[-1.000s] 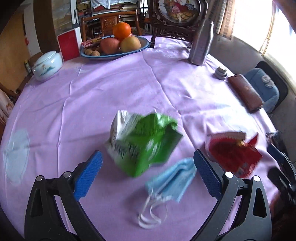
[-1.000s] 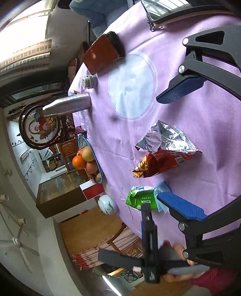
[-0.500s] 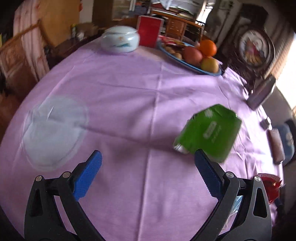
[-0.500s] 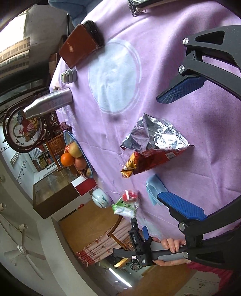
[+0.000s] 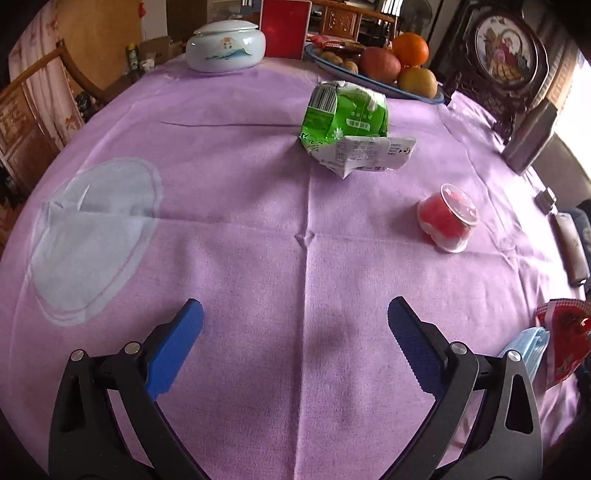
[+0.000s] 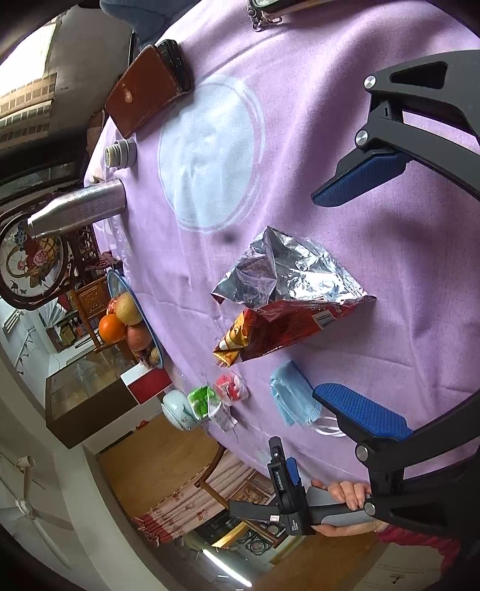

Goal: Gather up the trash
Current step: 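Grasp the red chip bag and silver foil with the right tool, then grasp the blue face mask with the left tool while the right tool holds the chip bag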

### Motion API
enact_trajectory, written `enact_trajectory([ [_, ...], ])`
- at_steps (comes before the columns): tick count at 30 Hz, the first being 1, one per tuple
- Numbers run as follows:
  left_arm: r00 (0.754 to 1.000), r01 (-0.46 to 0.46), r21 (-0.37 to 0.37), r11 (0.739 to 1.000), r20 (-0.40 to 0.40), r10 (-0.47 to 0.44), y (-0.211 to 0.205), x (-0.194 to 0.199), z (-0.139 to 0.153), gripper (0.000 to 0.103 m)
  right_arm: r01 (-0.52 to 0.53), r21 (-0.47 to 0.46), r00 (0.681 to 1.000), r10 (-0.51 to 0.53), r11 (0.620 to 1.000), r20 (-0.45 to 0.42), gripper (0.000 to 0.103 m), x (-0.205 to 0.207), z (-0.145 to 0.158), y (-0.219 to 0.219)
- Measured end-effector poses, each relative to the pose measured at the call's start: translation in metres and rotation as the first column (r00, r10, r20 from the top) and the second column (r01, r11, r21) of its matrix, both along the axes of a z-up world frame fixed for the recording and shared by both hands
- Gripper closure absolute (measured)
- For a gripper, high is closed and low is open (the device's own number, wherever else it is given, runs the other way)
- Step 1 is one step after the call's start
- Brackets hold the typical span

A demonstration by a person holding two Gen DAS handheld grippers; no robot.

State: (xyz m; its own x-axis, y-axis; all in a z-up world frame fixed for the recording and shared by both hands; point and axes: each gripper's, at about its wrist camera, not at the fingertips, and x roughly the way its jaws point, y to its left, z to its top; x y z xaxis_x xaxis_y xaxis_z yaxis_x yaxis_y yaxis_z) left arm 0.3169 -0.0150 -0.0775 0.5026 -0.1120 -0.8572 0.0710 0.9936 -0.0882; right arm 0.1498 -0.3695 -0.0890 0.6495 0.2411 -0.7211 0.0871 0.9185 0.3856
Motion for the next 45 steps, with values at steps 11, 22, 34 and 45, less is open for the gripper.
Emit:
enact_trajectory([
  [11, 1.0, 0.031, -0.008, 0.999, -0.001, -0.031, -0.004, -0.002, 0.001, 0.006, 0.001, -0.117, 0.999, -0.007, 0.993, -0.045, 0.008, 0.037, 0.002, 0.009],
  [22, 0.921, 0.378, -0.021, 0.926, 0.114, -0.374, -0.065, -0.04, 0.021, 0.006, -0.079, -0.083, 0.995, 0.073, 0.993, -0.073, 0.036, 0.05, -0.006, 0.016],
  [34, 0.783, 0.618, 0.03, 0.785, 0.055, -0.619, -0.157, -0.062, 0.006, 0.014, -0.067, -0.038, 0.997, 0.065, 0.997, -0.043, 0.048, 0.046, -0.004, 0.009],
  [45, 0.811, 0.58, -0.046, 0.813, 0.132, -0.571, -0.134, -0.068, 0.02, 0.08, -0.066, -0.044, 0.998, 0.065, 0.997, -0.02, 0.048, 0.042, 0.0, 0.009],
])
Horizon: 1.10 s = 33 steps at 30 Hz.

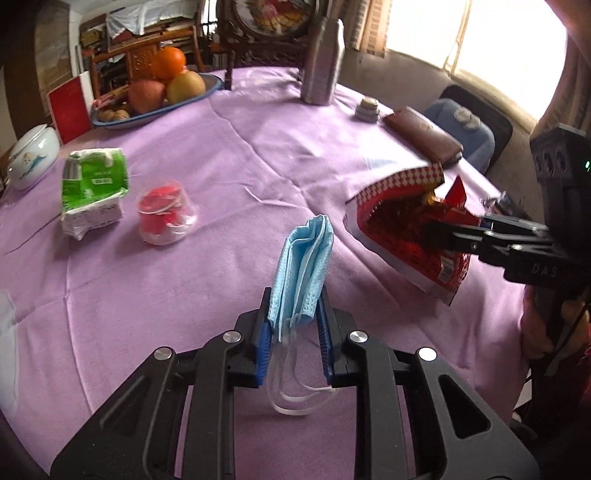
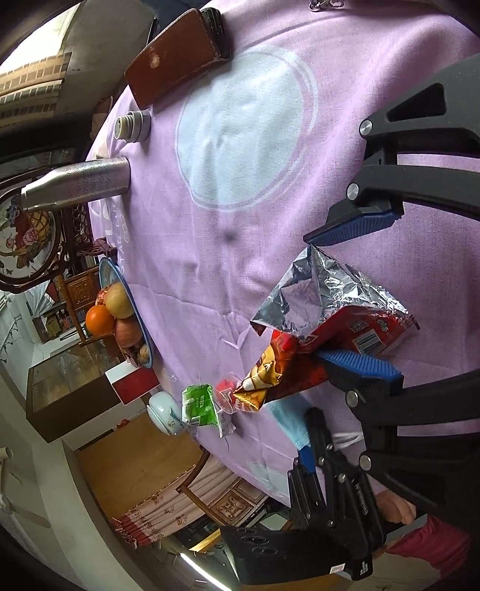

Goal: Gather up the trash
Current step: 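Grasp the blue face mask with the left tool while the right tool holds the chip bag, then carry the mask and chip bag to the red wastebasket and release both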

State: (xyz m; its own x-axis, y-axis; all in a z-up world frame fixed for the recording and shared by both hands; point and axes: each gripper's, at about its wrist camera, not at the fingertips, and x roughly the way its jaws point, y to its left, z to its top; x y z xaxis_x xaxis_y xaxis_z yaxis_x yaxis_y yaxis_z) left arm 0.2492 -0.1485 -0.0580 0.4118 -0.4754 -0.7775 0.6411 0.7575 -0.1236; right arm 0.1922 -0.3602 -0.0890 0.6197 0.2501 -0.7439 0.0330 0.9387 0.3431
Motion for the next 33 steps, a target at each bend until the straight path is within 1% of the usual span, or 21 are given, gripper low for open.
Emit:
enact_trajectory([
  [3, 0.999, -0.048, -0.039, 0.998, -0.001, 0.048, 0.014, -0.005, 0.006, 0.08, 0.002, -0.015, 1.0, -0.002, 1.0, 0.027, 0.049, -0.005, 0.005, 0.001],
  [6, 0.995, -0.097, -0.063, 0.993, -0.001, 0.097, 0.029, -0.013, 0.011, 0.08, 0.008, -0.037, 0.998, -0.005, 0.999, 0.067, 0.049, -0.012, 0.011, 0.006],
  [10, 0.987, -0.16, -0.068, 0.985, 0.022, 0.162, 0.055, -0.028, 0.023, 0.079, -0.026, 0.025, 0.996, 0.023, 0.999, 0.088, 0.049, -0.017, 0.015, 0.017],
  [16, 0.972, -0.229, -0.098, 0.969, 0.04, 0.233, 0.088, -0.045, 0.038, 0.079, -0.076, 0.019, 0.988, 0.073, 0.997, 0.133, 0.049, -0.028, 0.032, 0.042],
  [23, 0.946, -0.304, -0.136, 0.943, 0.075, 0.316, 0.134, -0.075, 0.055, 0.079, -0.133, 0.015, 0.976, 0.128, 0.991, 0.178, 0.049, -0.045, 0.052, 0.071],
  [27, 0.93, -0.341, -0.136, 0.93, 0.095, 0.355, 0.159, -0.095, 0.06, 0.079, -0.166, 0.023, 0.969, 0.159, 0.986, 0.192, 0.049, -0.053, 0.057, 0.089],
  [29, 0.918, -0.366, -0.135, 0.921, 0.112, 0.381, 0.175, -0.11, 0.062, 0.079, -0.184, 0.023, 0.964, 0.176, 0.983, 0.198, 0.049, -0.058, 0.059, 0.101],
  [33, 0.899, -0.404, -0.153, 0.902, 0.114, 0.422, 0.206, -0.136, 0.062, 0.079, -0.236, 0.017, 0.95, 0.227, 0.972, 0.215, 0.05, -0.071, 0.061, 0.128],
])
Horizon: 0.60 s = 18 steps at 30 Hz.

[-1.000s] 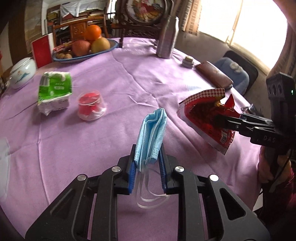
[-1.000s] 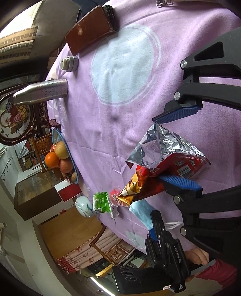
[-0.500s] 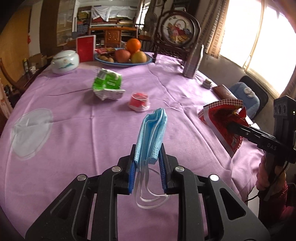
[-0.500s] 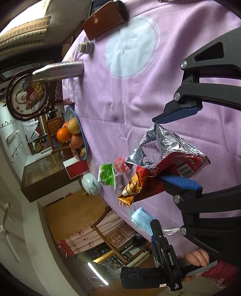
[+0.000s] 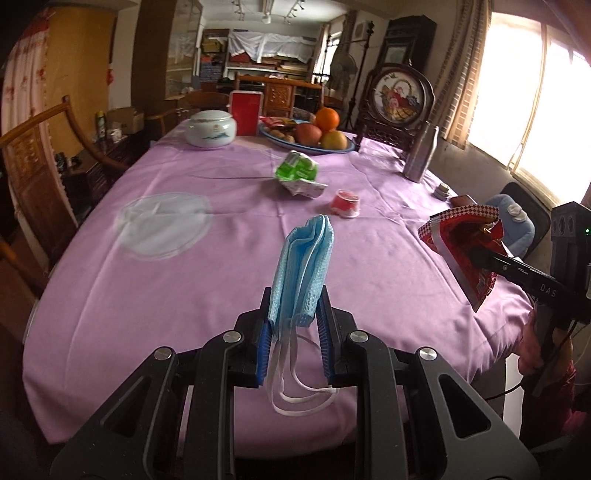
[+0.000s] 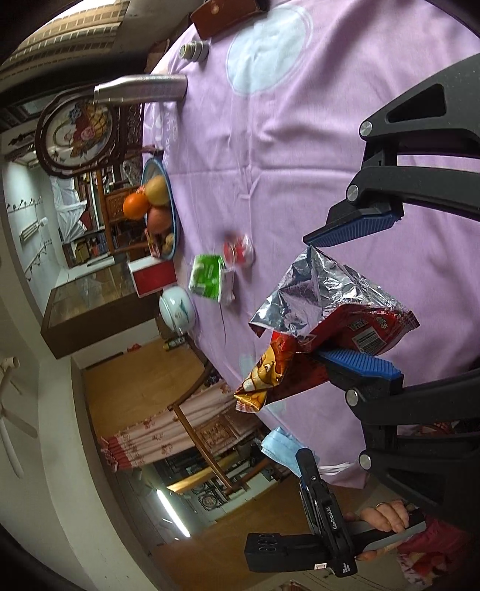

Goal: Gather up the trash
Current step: 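Carry the mask and chip bag to the red wastebasket and release both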

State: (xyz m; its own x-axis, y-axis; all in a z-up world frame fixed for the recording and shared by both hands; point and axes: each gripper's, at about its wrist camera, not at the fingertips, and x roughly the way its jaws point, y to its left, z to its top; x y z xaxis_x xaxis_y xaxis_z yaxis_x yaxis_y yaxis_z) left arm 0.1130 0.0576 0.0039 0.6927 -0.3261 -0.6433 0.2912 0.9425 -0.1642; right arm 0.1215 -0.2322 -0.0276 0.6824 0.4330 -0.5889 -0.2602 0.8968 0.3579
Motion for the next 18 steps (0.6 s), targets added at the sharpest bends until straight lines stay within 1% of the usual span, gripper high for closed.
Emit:
enact_trajectory([
  [3, 0.999, -0.045, -0.004, 0.999, 0.001, 0.045, 0.024, -0.022, -0.003, 0.079, -0.048, 0.005, 0.999, 0.048, 0.999, 0.011, 0.05, -0.009, 0.0, 0.024],
  [7, 0.994, -0.106, 0.013, 0.994, 0.004, 0.106, 0.054, -0.05, -0.007, 0.079, -0.113, 0.001, 0.994, 0.113, 0.994, 0.015, 0.05, -0.021, 0.001, 0.055],
  [12, 0.981, -0.193, 0.036, 0.981, -0.011, 0.193, 0.101, -0.086, -0.016, 0.079, -0.206, 0.008, 0.979, 0.206, 0.979, 0.008, 0.05, -0.03, 0.005, 0.094],
  [16, 0.962, -0.26, 0.054, 0.964, -0.078, 0.263, 0.141, -0.108, -0.038, 0.079, -0.266, 0.005, 0.964, 0.266, 0.964, -0.004, 0.05, -0.033, 0.005, 0.124],
  [18, 0.943, -0.296, 0.071, 0.953, -0.141, 0.303, 0.163, -0.117, -0.058, 0.079, -0.3, 0.001, 0.954, 0.3, 0.954, -0.013, 0.05, -0.034, 0.006, 0.144],
])
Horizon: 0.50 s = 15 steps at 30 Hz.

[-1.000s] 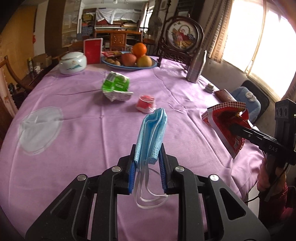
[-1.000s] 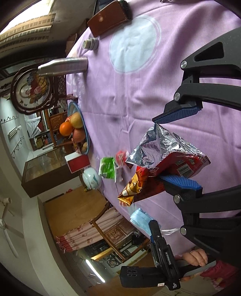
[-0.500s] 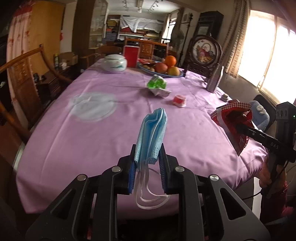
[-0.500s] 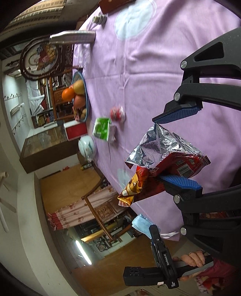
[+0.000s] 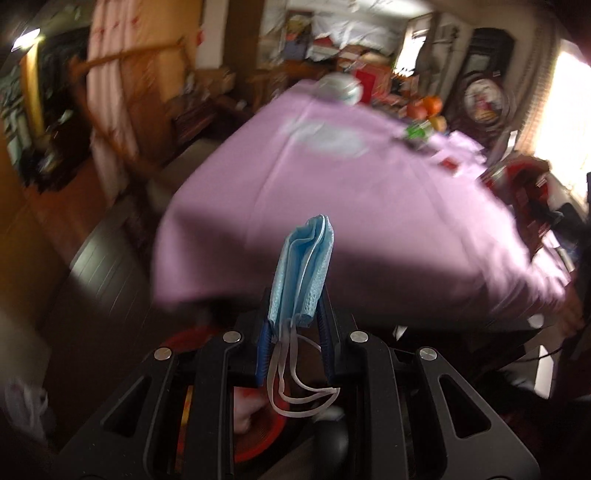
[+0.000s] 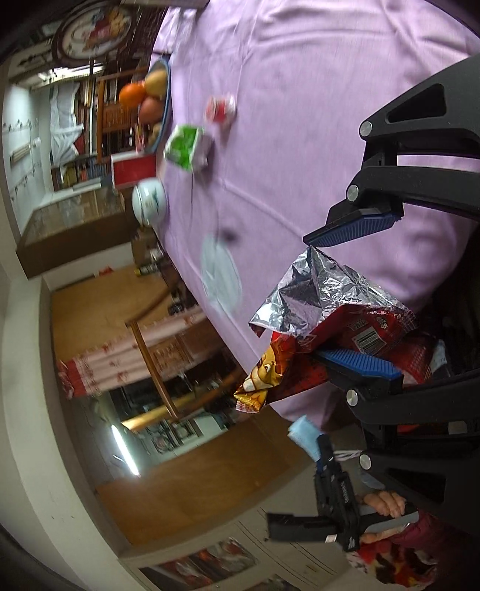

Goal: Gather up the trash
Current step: 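Carry the mask and chip bag to the red wastebasket and release both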

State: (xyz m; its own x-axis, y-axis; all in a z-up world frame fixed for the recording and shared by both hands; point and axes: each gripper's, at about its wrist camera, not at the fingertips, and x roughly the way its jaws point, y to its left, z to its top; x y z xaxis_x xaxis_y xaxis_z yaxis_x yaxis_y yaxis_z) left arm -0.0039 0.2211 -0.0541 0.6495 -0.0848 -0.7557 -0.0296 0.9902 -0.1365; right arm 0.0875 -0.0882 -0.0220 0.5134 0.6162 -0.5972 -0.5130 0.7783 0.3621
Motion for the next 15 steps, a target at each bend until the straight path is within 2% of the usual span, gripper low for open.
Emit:
enact_trajectory([
  [4, 0.992, -0.059, -0.047, 0.997, -0.112, 0.054, 0.034, -0.012, -0.042, 0.077, -0.066, -0.015, 0.998, 0.066, 0.998, -0.014, 0.05, -0.004, -0.002, 0.035],
  [5, 0.987, -0.069, -0.067, 0.995, -0.149, 0.059, 0.041, -0.014, -0.056, 0.074, -0.084, -0.018, 0.996, 0.083, 0.996, -0.019, 0.05, -0.005, -0.003, 0.045],
  [7, 0.975, -0.098, -0.097, 0.99, -0.21, 0.075, 0.051, -0.017, -0.081, 0.056, -0.123, -0.029, 0.992, 0.122, 0.992, -0.031, 0.05, -0.007, -0.005, 0.066],
  [9, 0.966, -0.129, -0.125, 0.984, -0.24, 0.096, 0.061, -0.02, -0.098, 0.027, -0.163, -0.042, 0.986, 0.162, 0.986, -0.041, 0.05, -0.01, -0.007, 0.088],
  [12, 0.957, -0.179, -0.181, 0.967, -0.259, 0.128, 0.076, -0.023, -0.111, 0.021, -0.21, -0.058, 0.977, 0.207, 0.976, -0.055, 0.05, -0.017, -0.009, 0.112],
  [15, 0.957, -0.218, -0.244, 0.945, -0.242, 0.159, 0.093, -0.03, -0.108, 0.019, -0.26, -0.072, 0.964, 0.254, 0.963, -0.079, 0.05, -0.023, -0.015, 0.136],
])
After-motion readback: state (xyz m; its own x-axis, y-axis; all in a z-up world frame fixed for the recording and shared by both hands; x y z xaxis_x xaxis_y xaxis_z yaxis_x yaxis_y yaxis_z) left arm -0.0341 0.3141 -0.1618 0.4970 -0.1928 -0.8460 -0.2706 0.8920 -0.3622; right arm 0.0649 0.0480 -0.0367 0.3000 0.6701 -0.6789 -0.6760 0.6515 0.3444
